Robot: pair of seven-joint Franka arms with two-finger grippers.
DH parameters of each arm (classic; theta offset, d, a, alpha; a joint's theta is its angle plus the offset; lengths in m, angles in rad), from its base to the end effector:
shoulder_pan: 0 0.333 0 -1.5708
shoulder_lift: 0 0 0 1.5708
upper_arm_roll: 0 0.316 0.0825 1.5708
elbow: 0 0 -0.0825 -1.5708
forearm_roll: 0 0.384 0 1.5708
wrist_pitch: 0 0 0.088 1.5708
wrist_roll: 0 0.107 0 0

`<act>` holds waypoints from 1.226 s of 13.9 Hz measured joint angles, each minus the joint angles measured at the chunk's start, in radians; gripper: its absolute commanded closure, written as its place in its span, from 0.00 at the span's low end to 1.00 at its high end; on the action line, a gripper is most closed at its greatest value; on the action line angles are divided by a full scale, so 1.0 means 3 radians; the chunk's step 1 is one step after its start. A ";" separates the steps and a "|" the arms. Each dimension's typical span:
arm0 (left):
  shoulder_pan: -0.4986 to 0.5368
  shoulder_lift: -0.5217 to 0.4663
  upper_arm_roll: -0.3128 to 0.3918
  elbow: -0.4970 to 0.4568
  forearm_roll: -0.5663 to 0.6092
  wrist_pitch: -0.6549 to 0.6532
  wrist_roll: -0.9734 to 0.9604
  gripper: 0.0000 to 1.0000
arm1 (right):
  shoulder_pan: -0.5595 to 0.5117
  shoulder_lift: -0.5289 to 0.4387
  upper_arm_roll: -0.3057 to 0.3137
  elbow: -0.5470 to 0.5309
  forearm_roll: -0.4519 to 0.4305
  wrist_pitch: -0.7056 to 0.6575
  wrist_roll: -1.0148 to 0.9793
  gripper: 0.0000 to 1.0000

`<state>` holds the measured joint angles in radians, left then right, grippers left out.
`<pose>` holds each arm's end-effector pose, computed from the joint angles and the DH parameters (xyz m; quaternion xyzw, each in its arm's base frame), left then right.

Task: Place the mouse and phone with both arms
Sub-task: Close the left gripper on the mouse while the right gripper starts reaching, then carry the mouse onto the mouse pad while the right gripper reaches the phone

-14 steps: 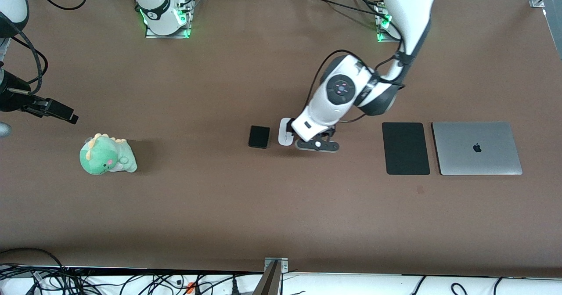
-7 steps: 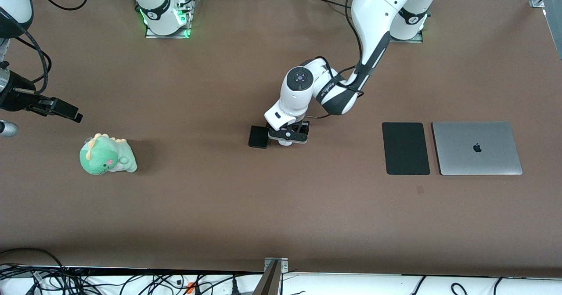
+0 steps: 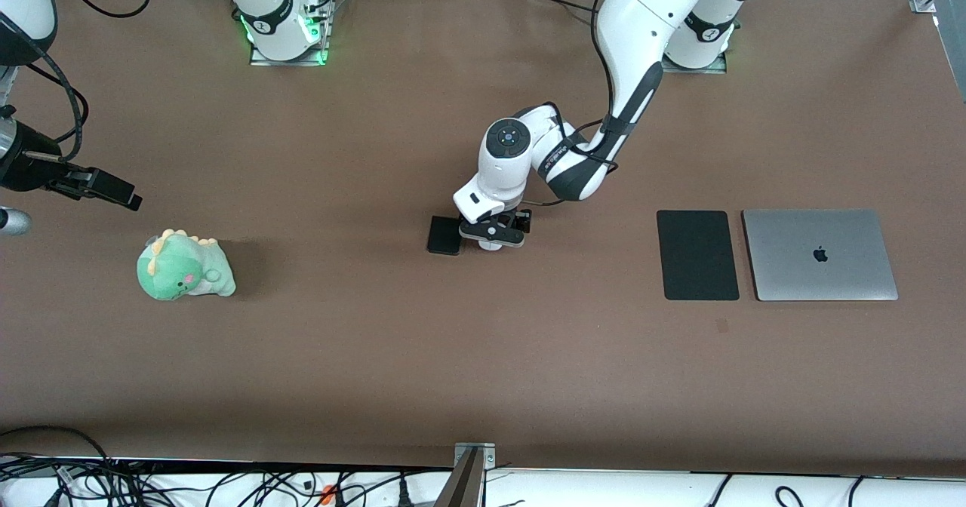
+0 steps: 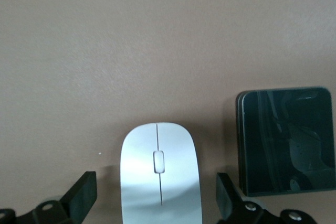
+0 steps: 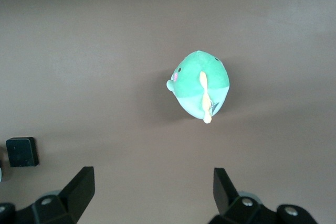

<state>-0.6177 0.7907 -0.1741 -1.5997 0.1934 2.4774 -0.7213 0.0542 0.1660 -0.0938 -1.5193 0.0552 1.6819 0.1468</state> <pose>0.5056 -0.4890 0.1799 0.9955 -0.0798 0.0394 0.0332 0.6119 -0.0146 0.5623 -0.9952 0.0955 0.0024 0.0196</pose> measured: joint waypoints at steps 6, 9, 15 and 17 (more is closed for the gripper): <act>-0.0005 0.0011 0.0003 0.0000 0.0003 0.0000 0.0013 0.71 | 0.0087 0.0004 0.0007 0.0000 0.0000 -0.0016 -0.0006 0.00; -0.0004 0.0009 0.0014 0.0013 0.0003 -0.0003 0.0013 0.74 | 0.0211 0.0016 0.0009 -0.0001 -0.0002 -0.0087 -0.0004 0.00; 0.0097 -0.0397 0.0059 0.0186 0.0003 -0.0873 0.0009 0.74 | 0.0284 0.0078 0.0009 -0.0020 -0.0003 -0.0187 -0.0004 0.00; 0.0262 -0.0688 0.0071 0.0198 0.0003 -0.1316 0.0008 0.63 | 0.0299 0.0096 0.0009 -0.0030 -0.0003 -0.0188 -0.0004 0.00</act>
<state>-0.5390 0.5843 -0.1527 -1.5403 0.1943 2.0827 -0.7189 0.1440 0.1949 -0.0911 -1.5281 0.0542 1.6254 0.1457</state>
